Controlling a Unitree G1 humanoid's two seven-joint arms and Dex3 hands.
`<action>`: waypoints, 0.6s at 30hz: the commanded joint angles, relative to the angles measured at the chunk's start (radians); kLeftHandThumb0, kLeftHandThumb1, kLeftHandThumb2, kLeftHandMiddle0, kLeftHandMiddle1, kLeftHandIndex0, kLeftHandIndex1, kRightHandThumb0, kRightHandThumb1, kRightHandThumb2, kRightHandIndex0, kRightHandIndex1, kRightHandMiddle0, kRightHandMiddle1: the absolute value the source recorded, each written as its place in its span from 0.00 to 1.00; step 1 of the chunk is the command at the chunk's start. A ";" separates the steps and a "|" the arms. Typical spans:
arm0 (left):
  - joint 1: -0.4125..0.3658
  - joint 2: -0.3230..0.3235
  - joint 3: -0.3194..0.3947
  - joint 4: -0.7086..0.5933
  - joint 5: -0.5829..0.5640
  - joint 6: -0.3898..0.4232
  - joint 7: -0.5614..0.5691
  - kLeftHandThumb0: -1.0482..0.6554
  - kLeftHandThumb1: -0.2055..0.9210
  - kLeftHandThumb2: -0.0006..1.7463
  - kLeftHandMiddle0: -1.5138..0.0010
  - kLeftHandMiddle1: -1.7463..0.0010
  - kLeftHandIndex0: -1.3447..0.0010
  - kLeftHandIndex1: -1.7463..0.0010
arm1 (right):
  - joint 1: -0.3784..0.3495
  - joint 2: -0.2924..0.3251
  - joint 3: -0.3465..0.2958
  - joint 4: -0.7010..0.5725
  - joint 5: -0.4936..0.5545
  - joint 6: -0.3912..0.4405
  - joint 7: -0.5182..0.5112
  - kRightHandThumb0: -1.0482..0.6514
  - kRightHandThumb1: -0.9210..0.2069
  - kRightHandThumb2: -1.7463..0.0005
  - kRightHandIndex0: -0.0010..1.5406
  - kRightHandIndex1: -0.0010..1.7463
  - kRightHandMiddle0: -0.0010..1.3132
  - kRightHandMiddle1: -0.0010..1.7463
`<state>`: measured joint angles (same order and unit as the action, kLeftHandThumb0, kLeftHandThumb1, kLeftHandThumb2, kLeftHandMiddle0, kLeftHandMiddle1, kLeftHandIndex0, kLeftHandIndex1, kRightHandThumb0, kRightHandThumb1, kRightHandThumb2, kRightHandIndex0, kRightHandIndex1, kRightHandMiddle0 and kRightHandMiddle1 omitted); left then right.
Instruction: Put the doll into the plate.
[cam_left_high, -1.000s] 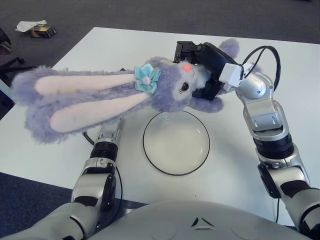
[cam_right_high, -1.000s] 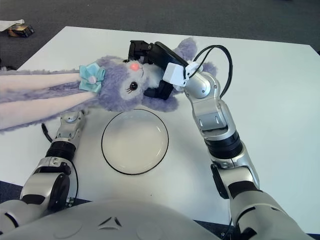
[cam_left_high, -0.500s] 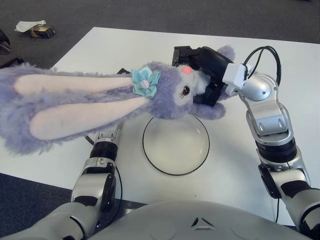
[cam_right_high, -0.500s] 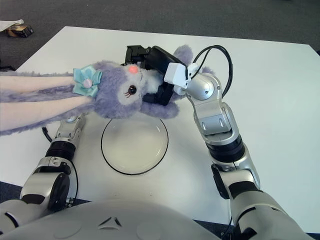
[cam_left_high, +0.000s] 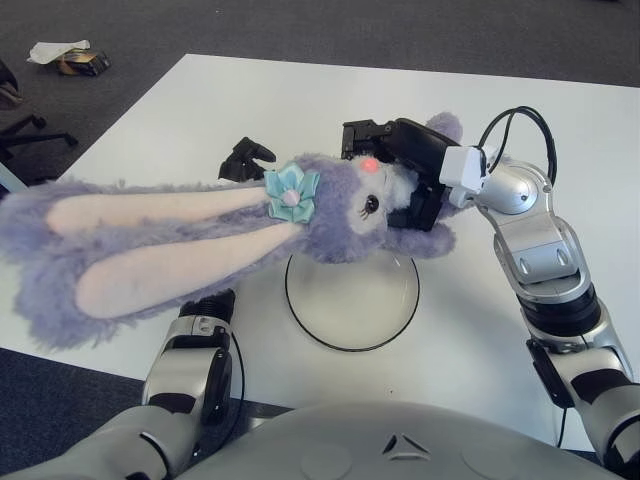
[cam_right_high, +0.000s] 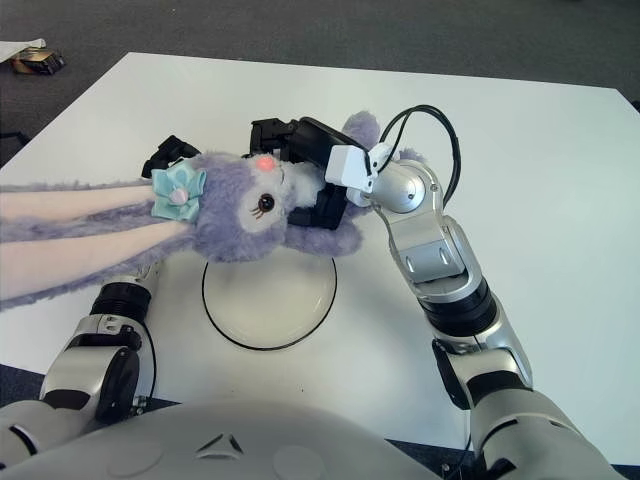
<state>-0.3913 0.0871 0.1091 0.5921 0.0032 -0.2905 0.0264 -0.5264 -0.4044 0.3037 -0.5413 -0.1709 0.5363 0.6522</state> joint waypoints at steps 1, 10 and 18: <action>0.065 -0.015 -0.005 0.052 -0.006 0.069 -0.002 0.61 0.34 0.85 0.60 0.00 0.56 0.00 | 0.007 -0.015 0.008 -0.020 0.003 -0.032 0.003 0.62 0.89 0.00 0.60 0.97 0.52 1.00; 0.054 -0.013 -0.002 0.070 0.000 0.071 0.009 0.61 0.34 0.85 0.60 0.00 0.56 0.00 | 0.018 -0.027 0.015 -0.016 0.005 -0.058 0.005 0.62 0.88 0.00 0.60 0.97 0.51 1.00; 0.045 -0.011 -0.002 0.097 0.003 0.048 0.013 0.61 0.34 0.85 0.60 0.00 0.56 0.00 | 0.022 -0.038 0.026 -0.021 -0.006 -0.054 0.012 0.62 0.88 0.00 0.59 0.99 0.51 1.00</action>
<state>-0.4081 0.0880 0.1101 0.6192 0.0067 -0.2804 0.0336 -0.5051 -0.4286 0.3260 -0.5472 -0.1733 0.4891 0.6588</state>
